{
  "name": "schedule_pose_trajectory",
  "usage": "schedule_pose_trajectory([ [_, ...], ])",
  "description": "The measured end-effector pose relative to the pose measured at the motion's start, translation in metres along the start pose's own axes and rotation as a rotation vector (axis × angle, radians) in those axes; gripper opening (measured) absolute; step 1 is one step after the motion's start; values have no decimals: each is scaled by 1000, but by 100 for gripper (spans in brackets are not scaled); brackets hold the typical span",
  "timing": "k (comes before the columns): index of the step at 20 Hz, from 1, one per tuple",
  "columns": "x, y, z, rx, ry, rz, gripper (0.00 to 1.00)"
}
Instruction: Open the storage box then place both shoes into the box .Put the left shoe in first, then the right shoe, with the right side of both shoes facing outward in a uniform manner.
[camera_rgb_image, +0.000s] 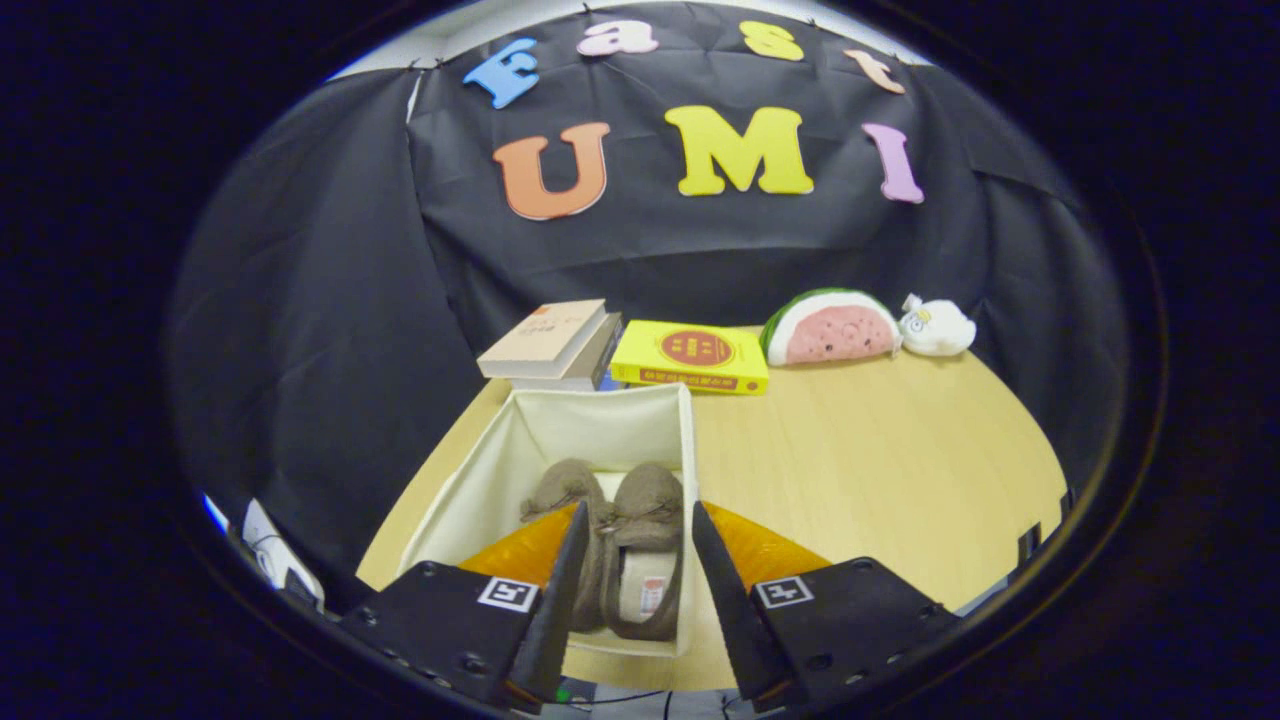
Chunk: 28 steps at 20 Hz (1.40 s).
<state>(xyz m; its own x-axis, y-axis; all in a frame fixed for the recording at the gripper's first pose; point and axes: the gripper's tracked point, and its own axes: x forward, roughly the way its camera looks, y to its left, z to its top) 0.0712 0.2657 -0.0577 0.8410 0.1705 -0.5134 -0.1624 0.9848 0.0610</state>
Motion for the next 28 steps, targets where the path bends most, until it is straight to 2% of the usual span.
schedule_pose_trajectory([
  [2,-18,-12,9,-44,-99,-35,70],
  [5,-45,-21,18,-73,-231,-37,83],
  [10,-90,-62,37,-61,-381,-73,96],
  [14,-121,-95,46,-71,-464,-116,96],
  [19,-144,-125,37,-84,-507,-159,96],
  [23,-144,-130,15,-83,-482,-139,96],
  [28,-131,-158,-9,-109,-438,-172,96],
])
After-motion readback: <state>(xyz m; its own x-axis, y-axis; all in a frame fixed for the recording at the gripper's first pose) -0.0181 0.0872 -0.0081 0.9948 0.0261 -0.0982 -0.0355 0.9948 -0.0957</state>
